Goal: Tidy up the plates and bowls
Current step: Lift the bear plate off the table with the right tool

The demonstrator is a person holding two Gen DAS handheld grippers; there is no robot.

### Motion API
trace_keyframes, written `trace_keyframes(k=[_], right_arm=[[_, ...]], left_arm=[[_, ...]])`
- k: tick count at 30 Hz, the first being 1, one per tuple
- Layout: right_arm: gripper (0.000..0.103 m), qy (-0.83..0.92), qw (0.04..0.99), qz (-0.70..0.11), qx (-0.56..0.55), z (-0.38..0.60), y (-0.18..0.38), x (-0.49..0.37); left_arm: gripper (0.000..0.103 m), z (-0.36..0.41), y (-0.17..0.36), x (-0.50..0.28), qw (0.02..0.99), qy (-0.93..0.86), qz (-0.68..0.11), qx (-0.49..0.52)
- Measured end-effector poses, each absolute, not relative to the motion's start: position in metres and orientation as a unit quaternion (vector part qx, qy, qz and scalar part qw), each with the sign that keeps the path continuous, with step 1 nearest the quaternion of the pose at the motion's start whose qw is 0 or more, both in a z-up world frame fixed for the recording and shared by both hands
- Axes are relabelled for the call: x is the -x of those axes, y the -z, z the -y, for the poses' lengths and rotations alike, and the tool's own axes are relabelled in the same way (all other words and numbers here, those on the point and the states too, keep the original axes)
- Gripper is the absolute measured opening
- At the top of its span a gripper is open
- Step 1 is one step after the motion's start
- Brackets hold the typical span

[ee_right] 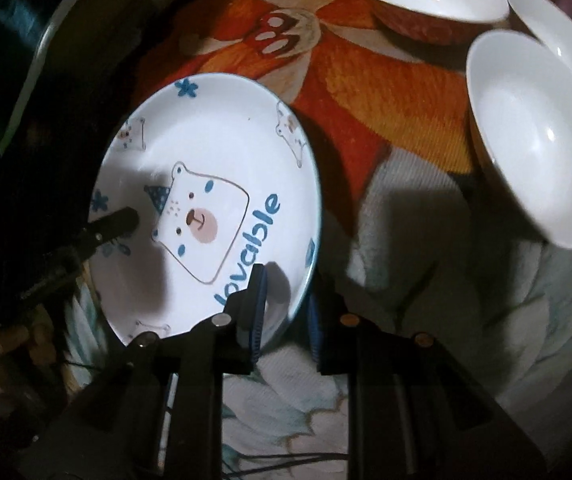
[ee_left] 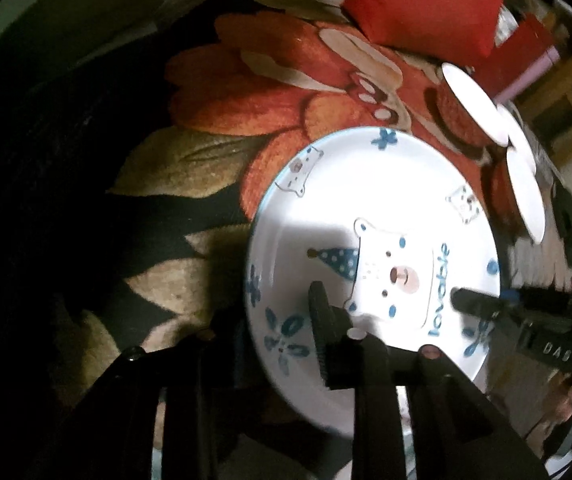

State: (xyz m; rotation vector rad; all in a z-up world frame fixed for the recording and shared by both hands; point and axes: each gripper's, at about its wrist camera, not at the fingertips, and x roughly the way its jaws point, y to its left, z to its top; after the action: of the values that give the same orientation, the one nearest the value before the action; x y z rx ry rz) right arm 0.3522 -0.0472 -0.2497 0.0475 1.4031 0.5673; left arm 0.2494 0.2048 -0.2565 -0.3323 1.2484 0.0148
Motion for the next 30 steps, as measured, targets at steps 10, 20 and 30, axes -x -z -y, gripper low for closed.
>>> trace_keyframes(k=[10,20,30], right_arm=[[0.023,-0.251,0.722,-0.642,-0.061,0.067,0.250,-0.374],[0.023,-0.242,0.734,-0.631,-0.064,0.061,0.250,-0.361],[0.022,-0.225,0.737,-0.636,-0.052,0.052,0.250,-0.359]], left_arm=[[0.053,-0.190,0.260,-0.261,0.807,0.000,-0.575,0.136],[0.063,-0.192,0.260,-0.266,0.792,0.018,-0.593,0.145],[0.021,-0.218,0.261,-0.256,0.795,-0.008,-0.575,0.192]])
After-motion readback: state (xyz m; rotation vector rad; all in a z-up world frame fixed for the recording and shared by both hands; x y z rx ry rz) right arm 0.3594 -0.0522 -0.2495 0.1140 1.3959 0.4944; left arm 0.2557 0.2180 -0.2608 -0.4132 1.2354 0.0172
